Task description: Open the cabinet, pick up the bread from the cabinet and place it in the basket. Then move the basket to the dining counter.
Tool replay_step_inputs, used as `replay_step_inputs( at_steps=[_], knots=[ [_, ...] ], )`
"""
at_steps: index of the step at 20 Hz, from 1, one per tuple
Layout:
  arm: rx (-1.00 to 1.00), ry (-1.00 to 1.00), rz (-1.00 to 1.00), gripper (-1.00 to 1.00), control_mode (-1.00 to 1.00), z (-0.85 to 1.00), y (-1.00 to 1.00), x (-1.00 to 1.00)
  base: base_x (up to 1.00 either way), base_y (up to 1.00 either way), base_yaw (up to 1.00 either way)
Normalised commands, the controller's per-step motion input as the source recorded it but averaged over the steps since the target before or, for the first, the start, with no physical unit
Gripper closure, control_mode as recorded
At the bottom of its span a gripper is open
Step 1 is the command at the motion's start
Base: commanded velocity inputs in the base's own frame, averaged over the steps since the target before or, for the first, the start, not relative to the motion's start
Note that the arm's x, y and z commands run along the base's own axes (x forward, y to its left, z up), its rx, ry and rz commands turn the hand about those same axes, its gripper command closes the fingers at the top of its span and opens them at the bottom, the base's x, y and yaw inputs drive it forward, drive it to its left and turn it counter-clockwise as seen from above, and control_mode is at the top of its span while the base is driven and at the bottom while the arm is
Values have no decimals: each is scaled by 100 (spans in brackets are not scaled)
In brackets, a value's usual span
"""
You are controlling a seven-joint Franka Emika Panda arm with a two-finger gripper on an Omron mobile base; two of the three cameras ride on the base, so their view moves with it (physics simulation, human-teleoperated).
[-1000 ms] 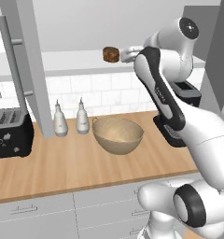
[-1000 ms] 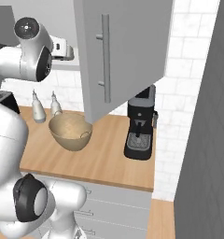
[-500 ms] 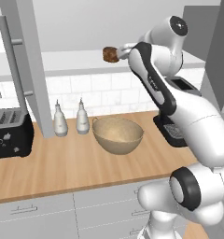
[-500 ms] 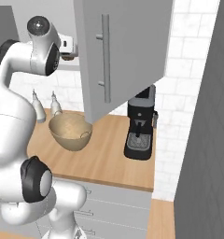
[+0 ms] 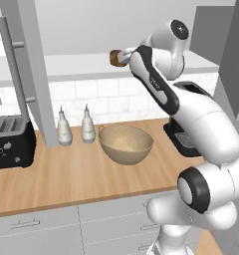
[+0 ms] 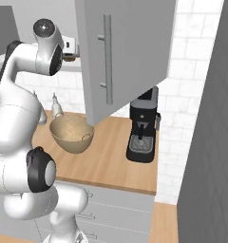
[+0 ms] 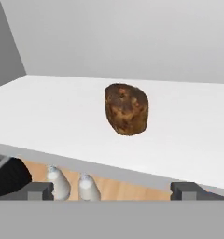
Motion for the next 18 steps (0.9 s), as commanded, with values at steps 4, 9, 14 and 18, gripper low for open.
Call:
replay_step_inputs(
  at_steps=[4,9,14,18],
  knots=[
    [-1,0,2,-100,-100,0,6,40,0,0,0],
    [0,0,1,-100,-100,0,-15,20,0,0,0],
    [0,0,3,-100,-100,0,-2,15,0,0,0],
    [0,0,3,-100,-100,-8,0,17,0,0,0]
  ],
)
